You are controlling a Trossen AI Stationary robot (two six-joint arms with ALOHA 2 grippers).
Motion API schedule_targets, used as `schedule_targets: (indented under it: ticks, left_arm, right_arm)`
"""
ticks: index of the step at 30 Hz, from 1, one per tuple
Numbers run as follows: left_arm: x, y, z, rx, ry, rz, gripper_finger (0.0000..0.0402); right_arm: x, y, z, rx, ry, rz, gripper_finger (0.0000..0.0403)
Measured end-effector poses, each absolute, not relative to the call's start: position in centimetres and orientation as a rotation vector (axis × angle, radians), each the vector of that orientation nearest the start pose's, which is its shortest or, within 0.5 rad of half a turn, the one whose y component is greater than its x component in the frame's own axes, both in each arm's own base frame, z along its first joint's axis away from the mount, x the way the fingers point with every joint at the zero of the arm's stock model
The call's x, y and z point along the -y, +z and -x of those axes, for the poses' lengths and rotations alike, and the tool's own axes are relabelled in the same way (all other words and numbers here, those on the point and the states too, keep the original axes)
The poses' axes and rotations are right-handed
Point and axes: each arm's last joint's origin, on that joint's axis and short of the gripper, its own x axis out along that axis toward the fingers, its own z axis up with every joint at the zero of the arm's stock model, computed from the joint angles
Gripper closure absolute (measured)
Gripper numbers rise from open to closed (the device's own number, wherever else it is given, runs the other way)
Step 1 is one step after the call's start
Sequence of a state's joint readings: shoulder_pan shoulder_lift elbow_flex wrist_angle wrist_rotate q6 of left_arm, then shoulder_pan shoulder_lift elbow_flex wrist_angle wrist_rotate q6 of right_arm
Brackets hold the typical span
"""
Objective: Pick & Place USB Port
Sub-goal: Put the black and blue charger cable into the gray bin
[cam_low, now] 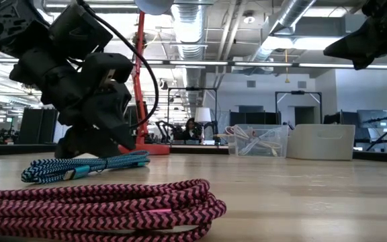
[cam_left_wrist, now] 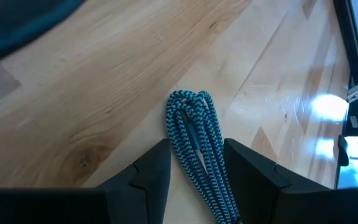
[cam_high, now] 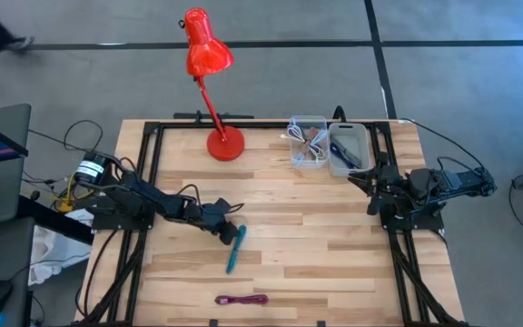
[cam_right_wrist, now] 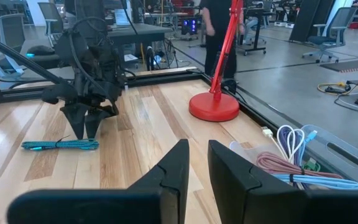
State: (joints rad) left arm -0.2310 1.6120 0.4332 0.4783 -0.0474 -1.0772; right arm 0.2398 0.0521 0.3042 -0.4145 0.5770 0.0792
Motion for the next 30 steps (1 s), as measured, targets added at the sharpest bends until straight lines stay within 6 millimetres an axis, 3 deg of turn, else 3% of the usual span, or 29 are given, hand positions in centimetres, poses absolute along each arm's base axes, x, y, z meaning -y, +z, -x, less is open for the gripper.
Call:
schedule_targets:
  ticks: [13, 24, 30]
  left_arm:
    - [5.9, 10.7, -25.4, -0.693, 0.196, 0.942, 0.0264]
    - [6.1, 9.4, -26.4, -0.732, 0.203, 0.886, 0.0387]
    - [6.2, 10.0, -27.2, -0.710, 0.163, 0.814, 0.0395]
  right_arm:
    - [-0.1, 22.2, -7.1, -0.136, -0.342, -0.014, 0.0349]
    - [-0.1, 22.2, -7.1, -0.136, -0.342, -0.013, 0.0349]
    - [-0.1, 22.2, -7.1, -0.137, -0.342, -0.013, 0.0349]
